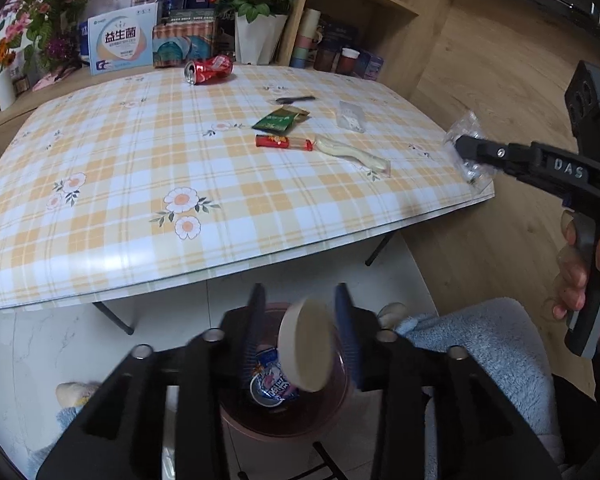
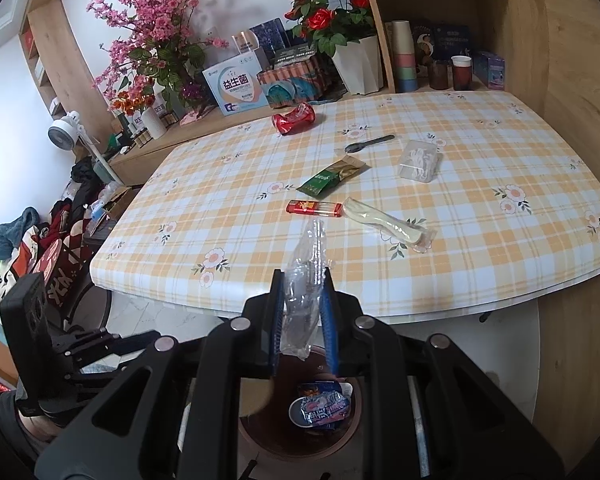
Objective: Collect trash
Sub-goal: 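Carry both items over the bin and open the left tool, dropping the lid, then open the right tool over the brown bin, dropping the plastic bag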
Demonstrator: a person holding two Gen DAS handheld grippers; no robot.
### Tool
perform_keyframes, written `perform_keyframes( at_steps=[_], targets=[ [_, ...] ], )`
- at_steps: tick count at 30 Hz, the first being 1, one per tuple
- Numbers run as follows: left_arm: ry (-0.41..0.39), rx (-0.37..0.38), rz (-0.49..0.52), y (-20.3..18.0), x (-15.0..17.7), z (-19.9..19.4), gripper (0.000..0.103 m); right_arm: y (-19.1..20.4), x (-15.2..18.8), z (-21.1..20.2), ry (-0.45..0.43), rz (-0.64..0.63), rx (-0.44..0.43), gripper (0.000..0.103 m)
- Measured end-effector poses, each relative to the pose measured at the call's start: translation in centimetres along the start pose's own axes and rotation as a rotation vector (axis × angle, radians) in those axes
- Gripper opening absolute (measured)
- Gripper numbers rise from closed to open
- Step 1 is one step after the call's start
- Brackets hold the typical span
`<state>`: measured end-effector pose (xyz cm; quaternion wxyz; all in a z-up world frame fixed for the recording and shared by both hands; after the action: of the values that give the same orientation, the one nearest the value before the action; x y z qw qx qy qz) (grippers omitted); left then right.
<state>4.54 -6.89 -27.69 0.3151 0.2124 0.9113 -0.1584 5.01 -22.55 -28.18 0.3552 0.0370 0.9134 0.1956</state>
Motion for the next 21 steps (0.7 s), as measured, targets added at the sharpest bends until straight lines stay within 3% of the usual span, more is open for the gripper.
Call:
perform_keyframes(
  at_steps=[2, 12, 21],
  targets=[
    [-0.015, -0.013, -0.003, 0.4, -0.4, -0.5, 0.042, 0.3, 0.3, 0.1, 0.009, -0.007, 0.0, 0.02],
    [-0.138, -0.144, -0.055, 4.5, -2.4, -5.1, 0.095, 1.8, 1.7, 0.8, 0.057, -0.06, 0.002, 0.02],
    [-0.162, -0.284, -0.125, 9.0, -2.2, -7.6, 0.097, 3.1, 3.7, 1.8, 0.118, -0.11, 0.007, 0.02]
  ],
)
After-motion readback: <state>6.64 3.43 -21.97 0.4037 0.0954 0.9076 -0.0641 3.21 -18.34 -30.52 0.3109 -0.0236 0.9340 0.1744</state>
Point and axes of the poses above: each gripper's, at about its wrist camera, not at the fingertips, and z roughly the way its jaws point, y to its left, x to its underside, the point moved 7 cm from there along z, roughly the way its jaws point, and after that the axes turned 6 degrees about z, right-handed, at the moved point
